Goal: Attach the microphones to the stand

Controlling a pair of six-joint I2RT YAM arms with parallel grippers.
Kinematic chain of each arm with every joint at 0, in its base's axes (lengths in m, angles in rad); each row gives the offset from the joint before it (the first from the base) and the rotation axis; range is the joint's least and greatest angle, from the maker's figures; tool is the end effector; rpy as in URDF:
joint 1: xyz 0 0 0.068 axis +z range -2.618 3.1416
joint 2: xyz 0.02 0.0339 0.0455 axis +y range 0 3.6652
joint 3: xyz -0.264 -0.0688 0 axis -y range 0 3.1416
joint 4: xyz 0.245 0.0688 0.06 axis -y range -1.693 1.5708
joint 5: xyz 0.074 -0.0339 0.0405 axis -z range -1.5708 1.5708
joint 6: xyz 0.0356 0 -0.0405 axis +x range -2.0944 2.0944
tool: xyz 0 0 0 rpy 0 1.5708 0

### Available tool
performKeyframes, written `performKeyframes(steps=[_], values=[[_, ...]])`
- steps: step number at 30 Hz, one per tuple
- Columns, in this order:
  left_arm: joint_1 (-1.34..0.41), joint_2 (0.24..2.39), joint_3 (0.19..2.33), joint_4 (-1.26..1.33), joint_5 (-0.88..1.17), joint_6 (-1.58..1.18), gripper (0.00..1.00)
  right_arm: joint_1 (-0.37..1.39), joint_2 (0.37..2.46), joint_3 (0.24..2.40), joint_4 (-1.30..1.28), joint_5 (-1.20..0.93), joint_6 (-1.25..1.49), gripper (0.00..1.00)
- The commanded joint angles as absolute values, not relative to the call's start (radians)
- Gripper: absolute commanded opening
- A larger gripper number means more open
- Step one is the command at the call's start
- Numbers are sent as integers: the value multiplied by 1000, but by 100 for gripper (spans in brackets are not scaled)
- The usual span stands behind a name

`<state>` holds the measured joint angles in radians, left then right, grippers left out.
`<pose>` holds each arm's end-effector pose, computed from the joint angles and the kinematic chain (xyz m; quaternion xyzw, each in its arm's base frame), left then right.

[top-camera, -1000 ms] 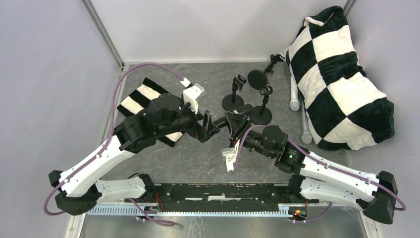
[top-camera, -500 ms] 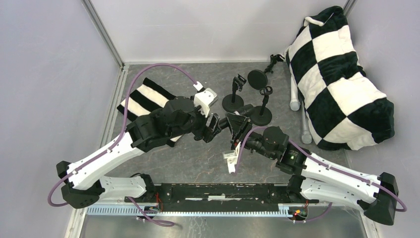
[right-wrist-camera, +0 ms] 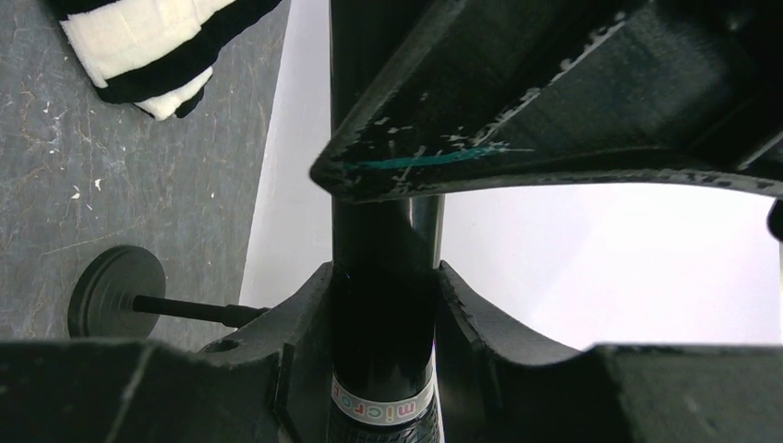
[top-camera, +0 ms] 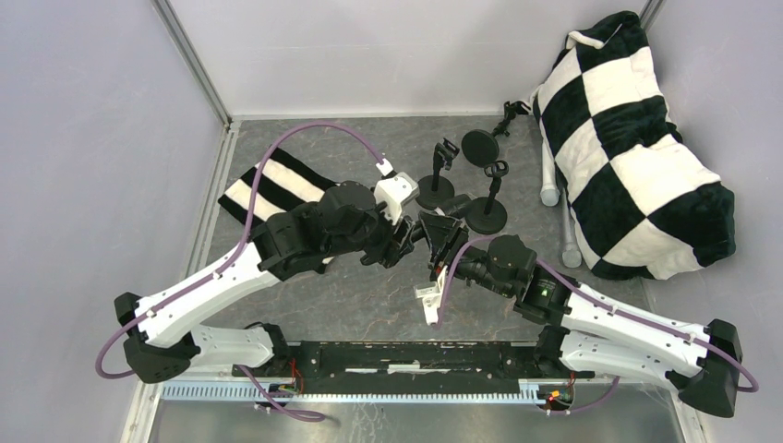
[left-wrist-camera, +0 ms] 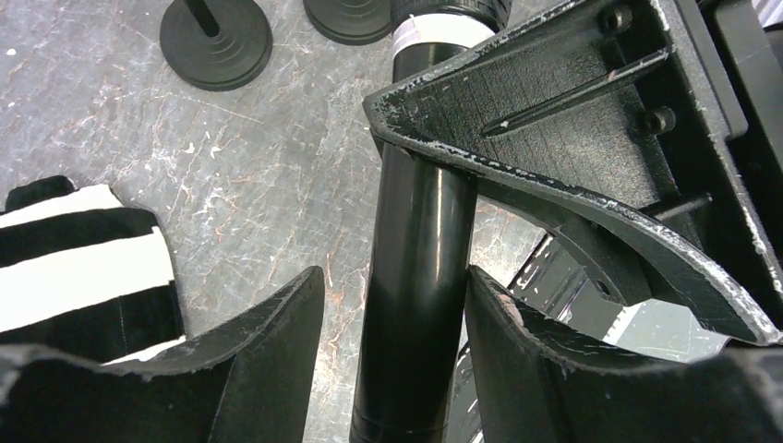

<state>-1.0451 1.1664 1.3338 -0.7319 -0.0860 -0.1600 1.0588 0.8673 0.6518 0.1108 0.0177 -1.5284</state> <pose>0.1232 -0.2062 0.3976 0.3561 0.7998 -0.2420 0.4182 0.1036 0.1831 0.3096 -0.7131 0.2091 -0.1621 0.6492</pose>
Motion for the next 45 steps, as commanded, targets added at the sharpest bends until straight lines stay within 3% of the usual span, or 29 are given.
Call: performKeyframes(steps=[1, 5, 11, 14, 17, 19, 24, 32, 38, 45], values=[[-1052, 1176, 1325, -738, -50, -109, 63, 1066, 868, 710, 149, 3, -1554, 7], [-1052, 1181, 1321, -738, -51, -109, 62, 1068, 866, 710, 149, 3, -1554, 8], [-1052, 1189, 1321, -738, -51, -111, 30, 1069, 857, 704, 156, -24, -1547, 12], [-1052, 1189, 1321, -738, -60, -115, 13, 1069, 849, 700, 160, -30, -1534, 23], [-1052, 1181, 1317, -731, -99, -122, 2, 1069, 834, 694, 173, -35, -1508, 45], [-1052, 1167, 1308, -717, -120, -125, 2, 1068, 817, 686, 185, -39, -1489, 57], [-1052, 1124, 1277, -677, -157, -135, 2, 1068, 763, 665, 190, -46, -1446, 67], [-1052, 1044, 1201, -583, -187, -164, 2, 1069, 623, 577, 348, -20, -1091, 68], [-1052, 968, 1133, -482, -198, -196, 2, 1069, 616, 597, 380, 298, -585, 68], [-1052, 924, 1089, -422, -239, -227, 2, 1069, 663, 621, 335, 508, -68, 69]])
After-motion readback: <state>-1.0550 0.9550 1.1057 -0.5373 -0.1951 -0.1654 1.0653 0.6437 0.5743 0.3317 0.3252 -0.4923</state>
